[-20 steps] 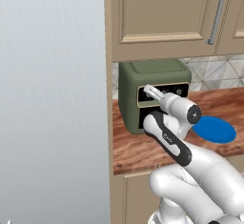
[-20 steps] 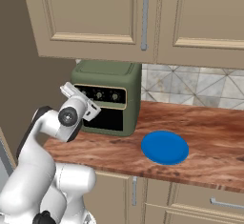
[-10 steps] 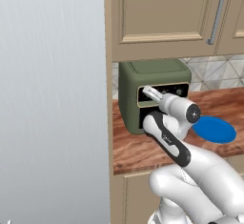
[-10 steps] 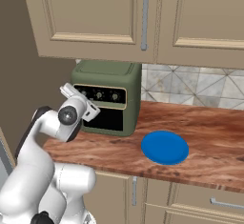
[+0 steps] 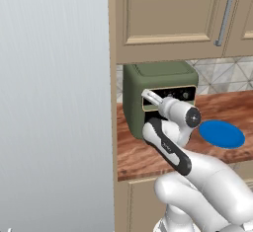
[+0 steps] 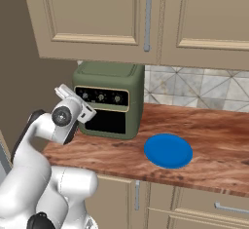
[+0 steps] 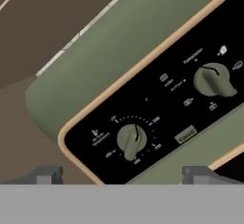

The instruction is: Pull the toaster oven rack outwards. Pick up the baguette from the plate and place it on the toaster oven rack. Close the toaster oven door fully and set the temperature to the lowest setting.

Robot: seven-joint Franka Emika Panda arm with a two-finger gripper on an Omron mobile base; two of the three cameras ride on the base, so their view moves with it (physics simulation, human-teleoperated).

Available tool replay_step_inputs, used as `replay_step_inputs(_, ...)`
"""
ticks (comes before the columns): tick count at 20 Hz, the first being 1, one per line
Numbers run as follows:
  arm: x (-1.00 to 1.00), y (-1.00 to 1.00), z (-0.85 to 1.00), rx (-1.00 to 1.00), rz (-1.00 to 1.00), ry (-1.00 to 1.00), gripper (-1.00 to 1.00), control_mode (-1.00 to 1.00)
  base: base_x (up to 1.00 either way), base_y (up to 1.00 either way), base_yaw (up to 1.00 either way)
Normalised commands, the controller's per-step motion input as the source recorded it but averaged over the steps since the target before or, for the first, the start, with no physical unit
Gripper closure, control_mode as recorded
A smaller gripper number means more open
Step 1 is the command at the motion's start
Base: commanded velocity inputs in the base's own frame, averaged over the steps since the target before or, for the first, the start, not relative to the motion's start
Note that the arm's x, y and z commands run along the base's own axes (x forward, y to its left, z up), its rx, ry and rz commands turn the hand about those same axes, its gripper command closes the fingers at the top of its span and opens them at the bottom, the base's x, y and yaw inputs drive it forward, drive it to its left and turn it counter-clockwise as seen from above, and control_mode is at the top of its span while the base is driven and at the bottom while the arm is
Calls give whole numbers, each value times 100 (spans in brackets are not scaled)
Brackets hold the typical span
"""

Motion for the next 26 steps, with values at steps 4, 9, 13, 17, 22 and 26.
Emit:
replay_step_inputs(4,7,0,0,0,0,0,-100,-100,0,0,0)
replay_step_inputs(9,13,-2,0,0,0,0,-100,-100,0,0,0)
replay_step_inputs(13,19,0,0,0,0,0,-100,-100,0,0,0)
replay_step_inputs(17,7,-5,-5,0,0,0,-100,-100,0,0,0)
replay_step_inputs(22,4,-13,-10,0,0,0,-100,-100,0,0,0)
replay_step_inputs(26,4,-4,-5,0,0,0,-100,-100,0,0,0)
